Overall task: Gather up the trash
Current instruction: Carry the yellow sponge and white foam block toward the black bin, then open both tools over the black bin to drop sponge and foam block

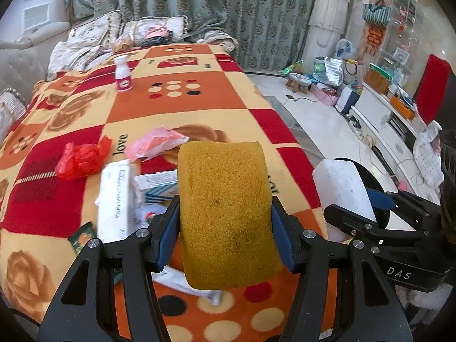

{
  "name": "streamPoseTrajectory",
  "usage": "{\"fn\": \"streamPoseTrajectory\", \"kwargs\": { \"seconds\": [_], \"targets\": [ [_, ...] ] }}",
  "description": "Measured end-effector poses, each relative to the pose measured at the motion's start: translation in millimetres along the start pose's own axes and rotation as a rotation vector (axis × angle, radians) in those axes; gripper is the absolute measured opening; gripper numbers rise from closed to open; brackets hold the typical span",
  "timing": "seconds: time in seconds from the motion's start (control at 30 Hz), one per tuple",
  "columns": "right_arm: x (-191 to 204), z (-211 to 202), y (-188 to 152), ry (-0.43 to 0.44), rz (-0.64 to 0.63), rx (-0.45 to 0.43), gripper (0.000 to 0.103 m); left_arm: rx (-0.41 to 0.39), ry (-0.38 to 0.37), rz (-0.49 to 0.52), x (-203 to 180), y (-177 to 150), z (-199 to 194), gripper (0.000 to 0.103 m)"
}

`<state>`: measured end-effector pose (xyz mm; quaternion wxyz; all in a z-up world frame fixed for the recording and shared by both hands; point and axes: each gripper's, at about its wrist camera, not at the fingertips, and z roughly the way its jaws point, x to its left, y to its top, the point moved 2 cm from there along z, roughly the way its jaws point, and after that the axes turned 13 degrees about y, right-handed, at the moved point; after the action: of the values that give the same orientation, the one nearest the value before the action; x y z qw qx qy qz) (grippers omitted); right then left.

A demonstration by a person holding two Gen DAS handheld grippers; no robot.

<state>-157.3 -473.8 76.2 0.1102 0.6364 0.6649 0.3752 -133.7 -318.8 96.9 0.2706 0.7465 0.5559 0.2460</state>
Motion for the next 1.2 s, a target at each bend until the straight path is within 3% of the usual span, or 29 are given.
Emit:
{"fn": "streamPoseTrajectory", "kwargs": {
  "seconds": [0.67,1.2],
  "targets": [
    [-94.2,-38.3,-20.8,-0.1,0.154,-0.038,0.063,0.053,-0.143,0.098,-104.4,21.8,20.4,0.058],
    [-169.3,-51.0,-37.6,-0.164,0.273,-0.039,0.065,0.162,-0.316,0.079,-169.0,41.1,56.3,0.059]
  ]
}}
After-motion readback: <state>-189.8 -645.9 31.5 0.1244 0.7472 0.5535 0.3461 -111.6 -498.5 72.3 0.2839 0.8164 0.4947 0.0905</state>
